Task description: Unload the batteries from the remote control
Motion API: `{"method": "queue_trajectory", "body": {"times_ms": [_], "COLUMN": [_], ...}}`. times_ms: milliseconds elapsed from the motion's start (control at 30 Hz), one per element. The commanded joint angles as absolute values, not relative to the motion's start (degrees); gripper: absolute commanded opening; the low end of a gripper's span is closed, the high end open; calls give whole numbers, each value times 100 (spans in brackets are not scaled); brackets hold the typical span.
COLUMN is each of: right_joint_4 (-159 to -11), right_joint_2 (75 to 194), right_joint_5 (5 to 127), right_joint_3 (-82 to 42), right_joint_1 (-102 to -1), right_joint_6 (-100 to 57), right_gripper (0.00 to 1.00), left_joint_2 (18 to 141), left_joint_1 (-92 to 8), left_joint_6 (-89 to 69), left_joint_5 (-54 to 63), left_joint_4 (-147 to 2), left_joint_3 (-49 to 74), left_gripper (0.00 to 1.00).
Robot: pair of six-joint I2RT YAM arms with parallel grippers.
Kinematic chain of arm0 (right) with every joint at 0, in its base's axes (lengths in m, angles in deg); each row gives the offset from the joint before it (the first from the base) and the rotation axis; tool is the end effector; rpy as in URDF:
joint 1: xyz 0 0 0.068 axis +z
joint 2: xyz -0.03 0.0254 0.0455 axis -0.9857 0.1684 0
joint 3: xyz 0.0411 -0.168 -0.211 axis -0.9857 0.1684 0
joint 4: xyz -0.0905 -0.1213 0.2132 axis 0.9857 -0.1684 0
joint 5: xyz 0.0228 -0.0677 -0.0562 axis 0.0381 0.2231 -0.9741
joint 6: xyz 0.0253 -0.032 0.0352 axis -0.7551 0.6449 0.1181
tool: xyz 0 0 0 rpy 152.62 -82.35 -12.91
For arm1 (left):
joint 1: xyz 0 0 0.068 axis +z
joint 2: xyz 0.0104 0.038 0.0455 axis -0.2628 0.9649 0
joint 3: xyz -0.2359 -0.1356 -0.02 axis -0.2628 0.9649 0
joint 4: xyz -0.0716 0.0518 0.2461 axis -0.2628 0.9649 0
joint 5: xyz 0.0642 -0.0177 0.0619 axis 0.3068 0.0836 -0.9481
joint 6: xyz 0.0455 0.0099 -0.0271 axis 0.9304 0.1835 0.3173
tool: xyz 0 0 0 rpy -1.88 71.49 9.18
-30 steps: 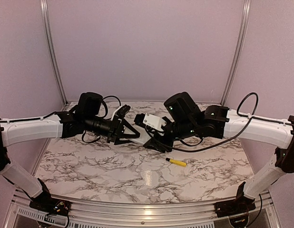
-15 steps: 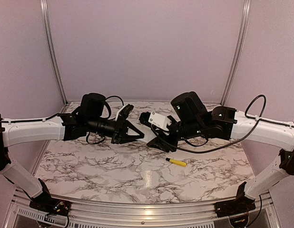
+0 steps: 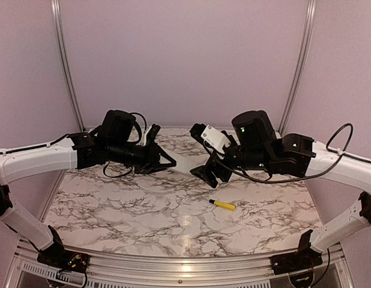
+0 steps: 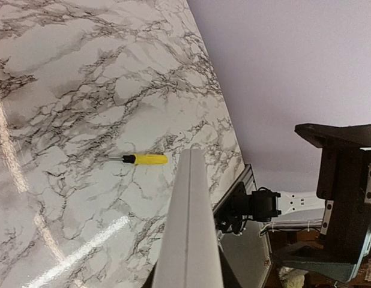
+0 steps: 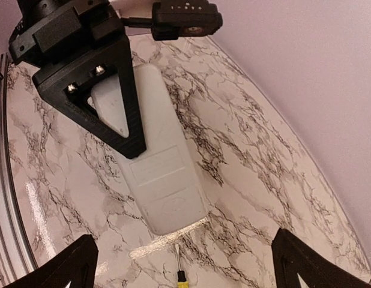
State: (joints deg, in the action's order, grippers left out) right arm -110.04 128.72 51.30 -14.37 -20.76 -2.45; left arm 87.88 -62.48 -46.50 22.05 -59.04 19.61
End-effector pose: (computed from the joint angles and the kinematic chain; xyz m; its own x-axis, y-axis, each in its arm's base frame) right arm 0.1548 0.2545 0.3474 -0.0868 -0.5645 -0.8209 -0.8384 0.4865 -0.2458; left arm 0.2150 -0.2555 0.3019 -0.9111 -0.0057 -0.4122 0.3557 0.4945 -0.7930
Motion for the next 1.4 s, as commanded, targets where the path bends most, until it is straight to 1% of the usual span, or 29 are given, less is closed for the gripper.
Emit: {"method": "queue_trajectory", "body": {"times_ms": [0,100,200,333,467,633,800,900,1033,1233,1367], "right_joint_4": [-11020,-11039,-11245,-11912,-12117,-11977,-11870,-11500,-10990,-10819,-10874], "right_joint_2": [12581,12511,12584,12902,13035,13014,13001,12926,12823,12842,12881], "right_joint_5": [4592,4332,4336,5495,6638,7787,8639,9261,9808,10012,9890], "right_joint_3": [-1505,-1573,-1792,-2413,-2635,-2504,-2417,-2217,-1941,-1849,-1849], "right_joint_1": [-2096,-2102,-2237,-3150,-3709,-4340,-4821,-5054,-5103,-5098,-5103], "right_joint_6": [-627,-898,-1225,-2072,-2792,-3623,-4148,-4613,-5021,-5178,-5185], "right_gripper": [99,99,99,99,99,99,98,95,91,84,80], "left_joint_2": [8645,8667,8858,9045,9128,9210,9326,9506,9712,9838,9896], "left_joint_1": [-6250,-6225,-6140,-6138,-6120,-6111,-6111,-6107,-6111,-6111,-6111], "left_joint_6": [-3829,-3431,-3304,-3402,-3490,-3884,-4358,-4462,-4650,-5016,-5204], "left_joint_5": [346,0,292,380,672,1917,2265,2426,2714,2898,2993], "left_joint_4": [-4362,-4100,-3958,-4069,-4424,-5750,-6796,-6958,-7322,-7787,-8065], "left_joint_3": [1418,1422,1244,1066,1002,1114,1088,924,795,682,648], "left_gripper": [0,0,0,0,0,0,0,0,0,0,0]}}
